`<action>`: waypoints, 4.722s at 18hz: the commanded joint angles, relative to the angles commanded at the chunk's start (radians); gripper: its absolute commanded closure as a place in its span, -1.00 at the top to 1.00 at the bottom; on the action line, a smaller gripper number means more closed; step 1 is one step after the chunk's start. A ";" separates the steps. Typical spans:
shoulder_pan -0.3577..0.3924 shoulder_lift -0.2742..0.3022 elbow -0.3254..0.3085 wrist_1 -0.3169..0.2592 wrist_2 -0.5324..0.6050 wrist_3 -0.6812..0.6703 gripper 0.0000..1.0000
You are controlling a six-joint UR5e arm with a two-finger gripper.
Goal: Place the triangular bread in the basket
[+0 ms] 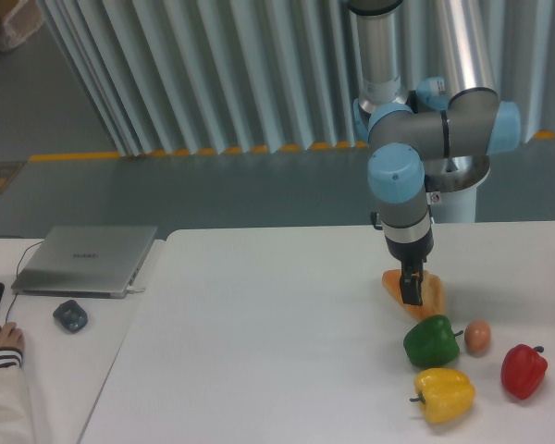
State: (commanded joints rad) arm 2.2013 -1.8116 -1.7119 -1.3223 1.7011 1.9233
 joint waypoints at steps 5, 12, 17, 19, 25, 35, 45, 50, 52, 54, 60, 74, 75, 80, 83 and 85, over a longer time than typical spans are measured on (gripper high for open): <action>-0.002 -0.005 -0.038 0.000 0.089 0.080 1.00; -0.015 -0.005 -0.055 0.008 0.098 0.063 1.00; -0.034 -0.020 -0.069 0.015 0.095 0.023 1.00; -0.044 -0.020 -0.071 0.018 0.094 0.016 1.00; -0.064 -0.057 -0.064 0.021 0.101 -0.035 1.00; -0.060 -0.055 -0.029 0.000 0.111 -0.075 -0.72; -0.031 -0.014 0.055 -0.126 0.097 -0.086 -0.90; 0.034 0.029 0.127 -0.198 0.094 -0.070 -0.92; 0.069 0.031 0.172 -0.236 0.089 -0.054 -0.93; 0.089 0.031 0.199 -0.238 0.077 -0.034 -0.93; 0.182 0.029 0.236 -0.233 0.058 0.051 -0.93; 0.500 0.012 0.222 0.069 -0.032 0.134 -0.92; 0.541 -0.001 0.221 0.090 -0.040 0.146 -0.92; 0.644 -0.046 0.224 0.185 -0.066 0.264 -0.78; 0.676 -0.067 0.224 0.228 -0.069 0.267 -0.65; 0.698 -0.080 0.224 0.238 -0.115 0.272 -0.34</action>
State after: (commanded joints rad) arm 2.8991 -1.8914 -1.4880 -1.0846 1.5864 2.1951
